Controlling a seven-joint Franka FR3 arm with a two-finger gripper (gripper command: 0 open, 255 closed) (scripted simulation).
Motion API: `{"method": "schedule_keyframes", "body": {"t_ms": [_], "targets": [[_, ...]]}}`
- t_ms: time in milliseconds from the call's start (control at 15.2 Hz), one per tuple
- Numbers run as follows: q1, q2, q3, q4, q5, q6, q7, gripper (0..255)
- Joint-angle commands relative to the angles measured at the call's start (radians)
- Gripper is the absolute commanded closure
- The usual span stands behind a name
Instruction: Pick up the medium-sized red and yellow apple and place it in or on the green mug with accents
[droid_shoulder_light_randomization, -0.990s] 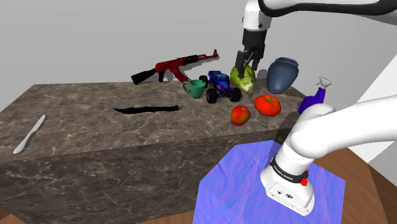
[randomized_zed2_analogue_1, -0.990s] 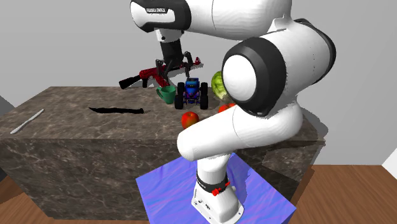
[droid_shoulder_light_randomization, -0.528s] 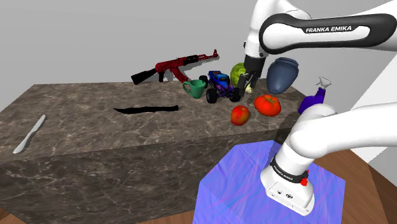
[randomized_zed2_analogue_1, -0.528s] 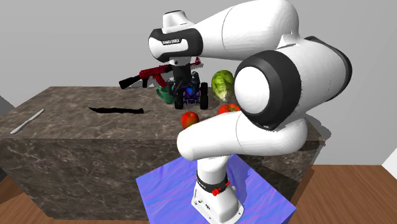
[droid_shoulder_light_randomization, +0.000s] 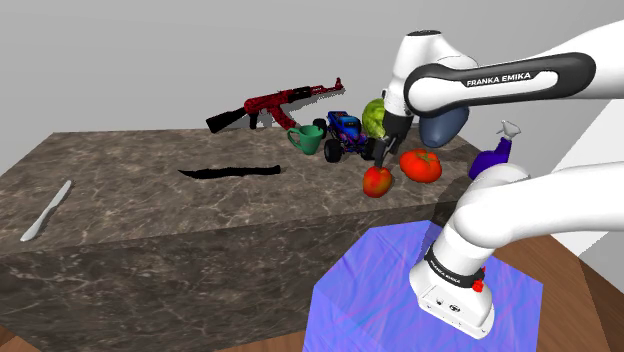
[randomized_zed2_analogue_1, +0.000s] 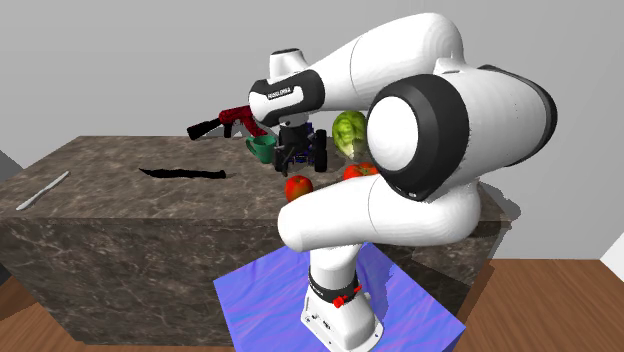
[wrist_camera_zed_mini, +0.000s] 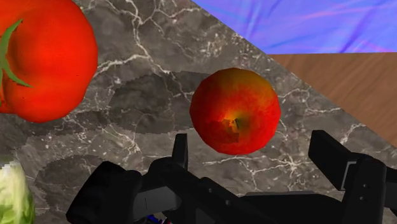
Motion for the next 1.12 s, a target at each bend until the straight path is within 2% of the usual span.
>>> {"method": "schedule_keyframes", "body": {"t_ms": [0, 132, 594, 660, 1056], "targets": [[-0.005, 0.008, -0.007, -0.025, -0.008, 0.034, -0.002, 0], [-0.008, 0.018, -0.012, -0.041, -0.013, 0.061, -0.001, 0], [-0.008, 0.018, -0.012, -0.041, -0.013, 0.061, -0.001, 0], [-0.008, 0.018, -0.012, -0.041, -0.013, 0.061, -0.001, 255], [-0.008, 0.018, -0.012, -0.041, -0.013, 0.061, -0.001, 255]]}}
